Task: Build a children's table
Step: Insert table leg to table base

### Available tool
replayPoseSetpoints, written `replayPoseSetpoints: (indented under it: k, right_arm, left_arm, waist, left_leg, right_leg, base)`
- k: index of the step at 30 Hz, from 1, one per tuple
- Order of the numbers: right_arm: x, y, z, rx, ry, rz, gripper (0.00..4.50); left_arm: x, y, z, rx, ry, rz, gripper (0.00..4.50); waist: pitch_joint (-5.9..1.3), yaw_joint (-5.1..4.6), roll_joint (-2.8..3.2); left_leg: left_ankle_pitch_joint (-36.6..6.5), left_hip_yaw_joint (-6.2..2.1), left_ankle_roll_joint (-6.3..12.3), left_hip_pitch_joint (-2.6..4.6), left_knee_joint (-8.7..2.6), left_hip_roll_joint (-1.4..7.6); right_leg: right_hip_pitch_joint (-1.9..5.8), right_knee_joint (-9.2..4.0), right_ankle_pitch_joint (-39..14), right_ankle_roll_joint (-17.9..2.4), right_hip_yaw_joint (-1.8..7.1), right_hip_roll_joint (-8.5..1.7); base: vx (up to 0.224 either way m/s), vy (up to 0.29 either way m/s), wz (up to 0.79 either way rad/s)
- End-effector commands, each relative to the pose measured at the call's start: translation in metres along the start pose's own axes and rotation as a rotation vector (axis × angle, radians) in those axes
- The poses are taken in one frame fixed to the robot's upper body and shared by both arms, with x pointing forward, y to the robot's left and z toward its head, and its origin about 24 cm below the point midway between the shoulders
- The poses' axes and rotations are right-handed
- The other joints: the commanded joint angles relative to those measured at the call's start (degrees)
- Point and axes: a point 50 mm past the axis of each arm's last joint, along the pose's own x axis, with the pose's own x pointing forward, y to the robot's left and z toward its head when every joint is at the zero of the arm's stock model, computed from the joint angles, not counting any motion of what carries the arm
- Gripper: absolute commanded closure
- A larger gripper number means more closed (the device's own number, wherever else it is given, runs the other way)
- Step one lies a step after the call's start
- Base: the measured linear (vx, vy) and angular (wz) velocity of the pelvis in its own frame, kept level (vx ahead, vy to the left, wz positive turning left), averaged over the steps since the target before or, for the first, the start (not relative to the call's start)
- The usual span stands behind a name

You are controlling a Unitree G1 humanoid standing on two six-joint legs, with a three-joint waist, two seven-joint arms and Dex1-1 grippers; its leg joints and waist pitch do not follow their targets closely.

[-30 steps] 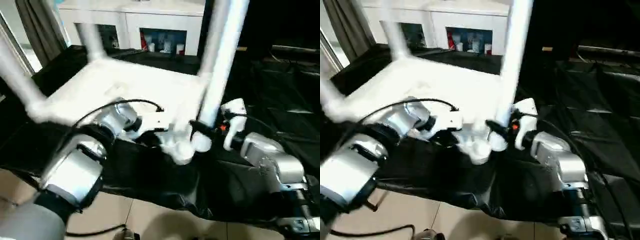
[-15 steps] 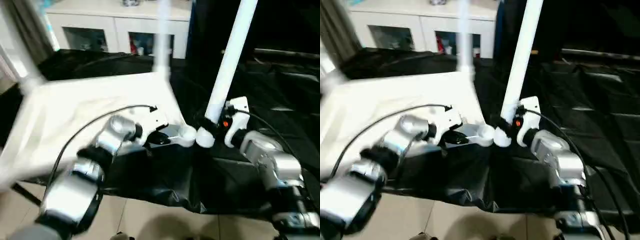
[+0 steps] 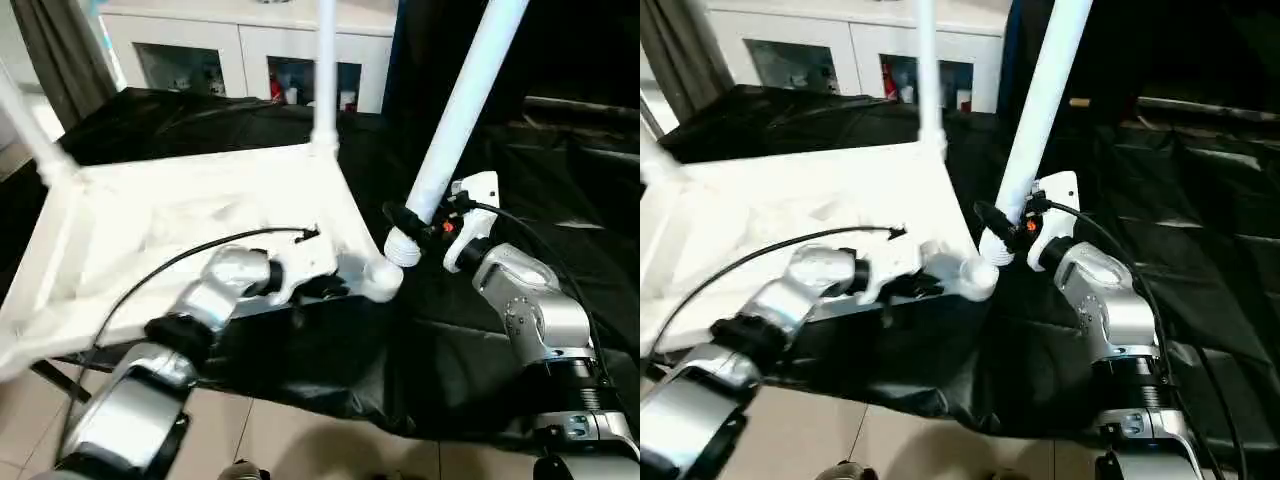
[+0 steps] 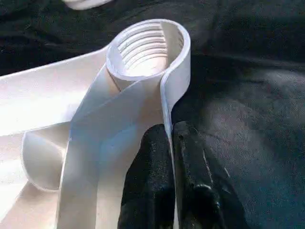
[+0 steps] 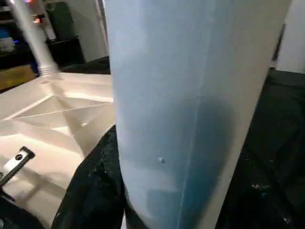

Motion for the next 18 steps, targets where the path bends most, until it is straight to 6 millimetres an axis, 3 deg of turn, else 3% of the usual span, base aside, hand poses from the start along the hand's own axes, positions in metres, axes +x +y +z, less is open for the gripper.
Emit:
replayPoseSetpoints:
  k: [1, 2, 3, 6, 10, 13, 18]
  right_arm:
    - [-0.003, 0.004, 0.008, -0.012, -0.042, 0.034, 2.61]
    - [-0.004, 0.004, 0.007, -0.011, -0.04, 0.039, 2.61]
    - [-0.005, 0.005, 0.006, -0.011, -0.038, 0.04, 2.61]
    - [-0.004, 0.006, 0.005, -0.011, -0.039, 0.042, 2.61]
    - [-0.004, 0.007, 0.004, -0.004, -0.042, 0.048, 2.61]
    - [-0.003, 0.01, 0.003, 0.004, -0.044, 0.064, 2.61]
    - [-0.001, 0.013, 0.003, 0.015, -0.05, 0.08, 2.61]
  left_arm:
    - [0.002, -0.007, -0.005, 0.036, 0.05, -0.06, 4.5]
    - [0.001, -0.006, -0.005, 0.017, 0.045, -0.07, 4.5]
    - [0.0, -0.006, -0.005, 0.003, 0.04, -0.077, 3.93]
    - [-0.005, -0.003, -0.006, -0.027, 0.032, -0.056, 3.93]
    - [-0.009, 0.0, -0.009, -0.079, 0.02, -0.042, 3.44]
    - [-0.017, 0.001, -0.012, -0.11, 0.018, -0.042, 3.42]
    - [-0.025, 0.004, -0.015, -0.126, 0.02, -0.031, 3.42]
  waist:
    - [-3.91, 0.13, -0.65]
    - [-3.9, 0.16, -0.61]
    - [-3.95, 0.16, -0.72]
    - [-3.95, 0.13, -0.56]
    - [-3.76, -0.14, -0.66]
    - [-3.65, -0.34, -0.76]
    - [-3.63, -0.48, -0.67]
  left_leg:
    - [-14.7, 0.33, 1.7, 0.82, -3.57, 0.77]
    - [-14.4, 0.34, 1.73, 0.75, -3.59, 0.78]
    - [-13.7, 0.29, 1.7, 0.61, -3.63, 0.78]
    - [-14.2, 0.28, 1.33, 0.7, -3.7, 0.77]
    - [-15.5, 0.4, 1.14, 0.75, -3.71, 0.67]
    - [-16.7, 0.32, 0.82, 0.74, -3.85, 0.67]
    - [-16.9, 0.29, 0.55, 0.79, -3.92, 0.75]
  right_leg:
    - [2.34, -3.96, -13.3, -11.2, 1.62, -2.19]
    - [2.38, -3.96, -12.8, -11.3, 1.62, -2.14]
    - [2.59, -3.68, -11.3, -11.6, 1.57, -2.11]
    - [2.58, -3.68, -11.2, -12.1, 1.53, -2.1]
    - [2.52, -3.93, -13.2, -12.0, 1.62, -2.16]
    - [2.43, -4.21, -16.6, -11.2, 1.6, -2.22]
    - [2.3, -4.17, -16.2, -11.2, 1.65, -2.17]
  base:
    - [0.0, 0.0, 0.0]
    - [0.0, 0.0, 0.0]
    - [0.0, 0.0, 0.0]
    - [0.0, 0.0, 0.0]
    - [0.0, 0.0, 0.0]
    - [0.0, 0.0, 0.0]
    - [0.0, 0.0, 0.0]
